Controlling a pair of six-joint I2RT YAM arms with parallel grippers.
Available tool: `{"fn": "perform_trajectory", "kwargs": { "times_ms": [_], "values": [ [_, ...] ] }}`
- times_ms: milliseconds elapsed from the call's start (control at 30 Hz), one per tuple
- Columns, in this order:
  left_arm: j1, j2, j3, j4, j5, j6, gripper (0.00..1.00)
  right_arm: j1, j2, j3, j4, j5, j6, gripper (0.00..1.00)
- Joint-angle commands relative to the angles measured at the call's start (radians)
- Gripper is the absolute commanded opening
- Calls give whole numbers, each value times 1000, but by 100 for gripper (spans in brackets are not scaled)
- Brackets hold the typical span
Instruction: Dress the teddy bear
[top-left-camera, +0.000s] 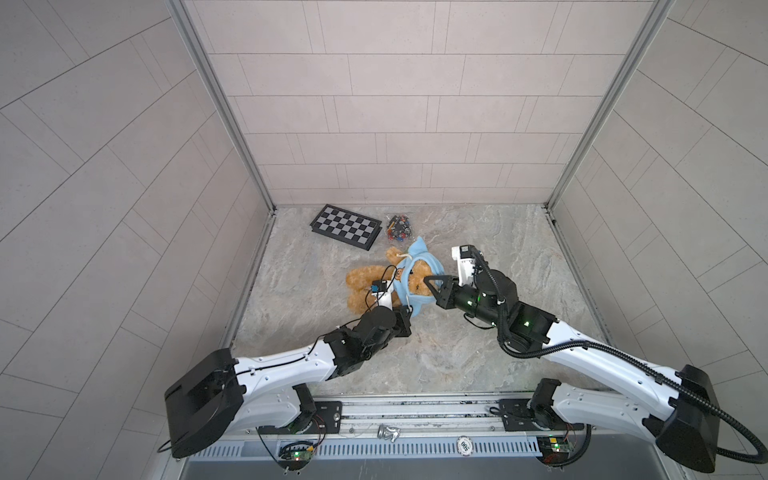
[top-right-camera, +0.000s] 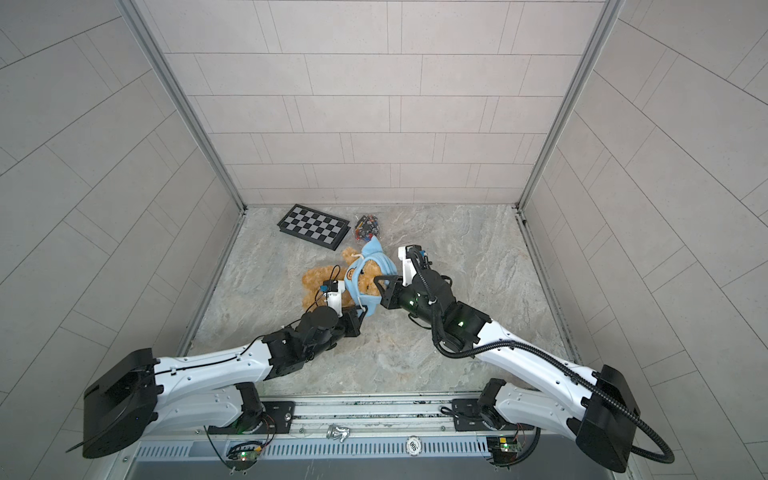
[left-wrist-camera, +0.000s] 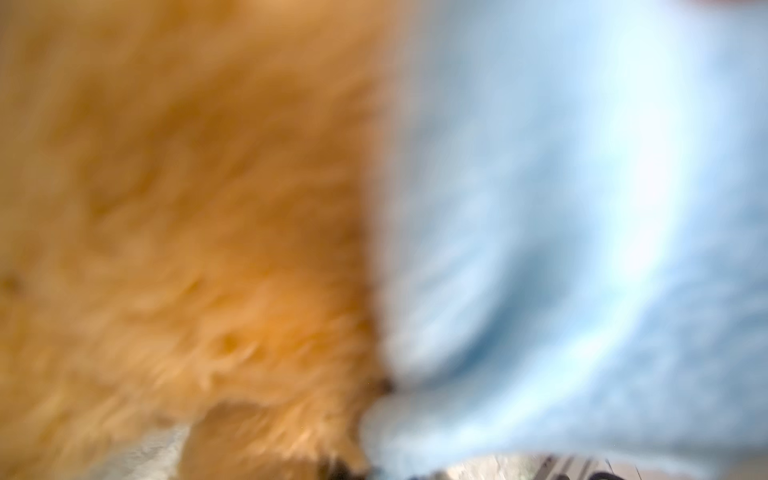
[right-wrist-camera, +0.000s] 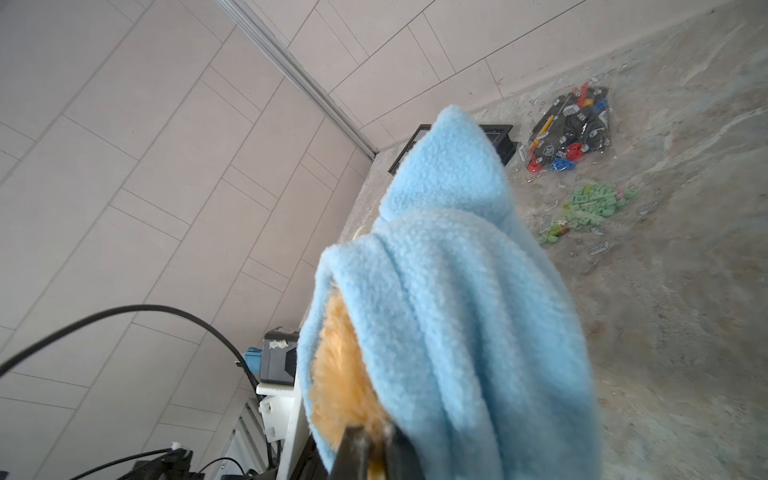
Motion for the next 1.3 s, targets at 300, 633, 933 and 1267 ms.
{"fn": "perform_trajectory", "kwargs": {
  "times_ms": [300, 633, 933, 1267],
  "values": [
    [145, -59, -150, -206, -156, 25, 0, -227, -112, -19, 373, -308, 276, 0],
    [198, -4, -99, -70, 31, 110, 0, -239, -115, -37, 329, -328, 237, 0],
    [-25, -123, 19, -5, 139, 66, 35, -148, -133, -78, 200, -160, 51, 0],
    [-17, -360, 25, -308, 254, 148, 63, -162, -26, 149, -232, -360, -538, 0]
  ]
}}
